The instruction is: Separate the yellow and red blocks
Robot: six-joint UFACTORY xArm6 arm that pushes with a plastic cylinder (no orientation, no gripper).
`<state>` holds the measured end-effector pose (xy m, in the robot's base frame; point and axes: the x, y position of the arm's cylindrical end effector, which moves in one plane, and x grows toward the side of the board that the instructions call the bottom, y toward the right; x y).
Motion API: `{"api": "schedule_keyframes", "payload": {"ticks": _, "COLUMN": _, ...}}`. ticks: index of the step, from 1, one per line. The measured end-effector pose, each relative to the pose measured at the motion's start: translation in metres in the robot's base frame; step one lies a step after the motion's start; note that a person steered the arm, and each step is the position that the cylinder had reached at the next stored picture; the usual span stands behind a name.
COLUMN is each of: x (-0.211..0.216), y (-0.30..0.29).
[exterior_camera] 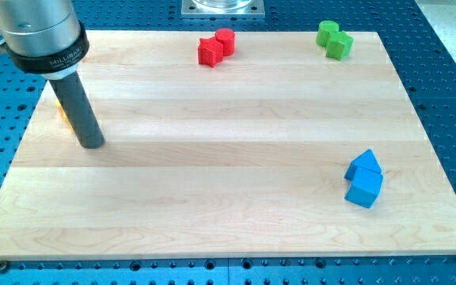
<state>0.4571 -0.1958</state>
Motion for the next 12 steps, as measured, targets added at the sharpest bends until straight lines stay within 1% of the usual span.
{"api": "schedule_keyframes", "payload": {"ticks": 2, "x": -0.001, "y": 0.001}}
{"api": "schedule_keyframes", "payload": {"ticks": 3, "x": 0.038, "y": -0.040}}
{"api": "schedule_keyframes", "payload": {"ticks": 4, "x": 0.011, "y": -0.069}}
{"api": "schedule_keyframes", "payload": {"ticks": 5, "x": -0.025, "y": -0.027}}
{"api": "schedule_keyframes", "payload": {"ticks": 6, "x": -0.044, "y": 0.053}}
{"api": "schedule_keyframes", "payload": {"ticks": 7, "x": -0.024, "y": 0.072}}
{"api": "schedule_keyframes", "payload": {"ticks": 8, "x": 0.023, "y": 0.005}}
{"api": "schedule_keyframes", "payload": {"ticks": 9, "x": 0.057, "y": -0.066}}
{"api": "schedule_keyframes", "payload": {"ticks": 10, "x": 0.049, "y": -0.104}}
{"api": "schedule_keyframes", "payload": {"ticks": 11, "x": 0.033, "y": -0.109}}
{"api": "schedule_keyframes", "payload": {"ticks": 12, "x": -0.012, "y": -0.109}}
